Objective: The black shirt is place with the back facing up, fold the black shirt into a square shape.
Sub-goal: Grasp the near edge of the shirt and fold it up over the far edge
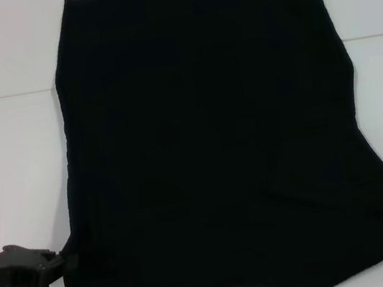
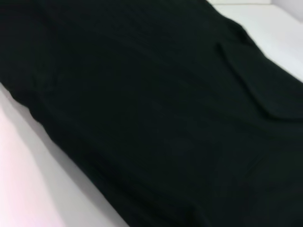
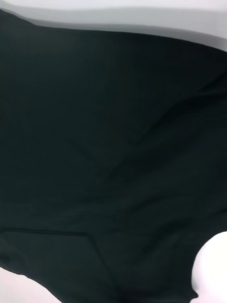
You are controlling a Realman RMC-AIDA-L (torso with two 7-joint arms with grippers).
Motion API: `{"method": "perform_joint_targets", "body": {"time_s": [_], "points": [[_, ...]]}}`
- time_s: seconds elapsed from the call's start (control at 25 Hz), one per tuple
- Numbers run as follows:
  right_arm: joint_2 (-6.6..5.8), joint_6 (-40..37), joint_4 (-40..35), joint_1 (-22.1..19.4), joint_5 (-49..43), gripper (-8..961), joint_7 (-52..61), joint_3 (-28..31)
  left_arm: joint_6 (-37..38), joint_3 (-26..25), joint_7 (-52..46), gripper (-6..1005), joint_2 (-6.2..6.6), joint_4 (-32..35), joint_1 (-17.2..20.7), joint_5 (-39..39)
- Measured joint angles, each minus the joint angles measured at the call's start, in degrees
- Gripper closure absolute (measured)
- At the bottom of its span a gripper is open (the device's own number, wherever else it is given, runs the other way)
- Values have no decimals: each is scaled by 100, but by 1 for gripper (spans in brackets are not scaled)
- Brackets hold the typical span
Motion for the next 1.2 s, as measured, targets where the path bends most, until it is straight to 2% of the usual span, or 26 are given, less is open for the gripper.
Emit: {"method": "perform_joint_targets", "body": {"time_s": [0.04, 0.16, 0.48, 0.92, 1.2], "points": [[3, -20, 0, -22, 1, 951, -39, 49, 0, 0, 0, 979, 0, 0, 0, 0], [12, -150, -6, -90, 14, 951, -179, 203, 629, -216, -128, 979, 71, 50, 20, 0], [71, -353, -11, -353, 23, 950, -596, 568, 1352, -748, -165, 979, 151, 62, 102, 44], [99, -783, -81, -875, -17, 950, -1135, 1020, 1923, -962, -140, 979, 135, 82, 483, 65], [99, -947, -82, -1182, -22, 950, -1315, 1069, 2187, -980, -125, 979, 68, 112, 748, 73]]}}
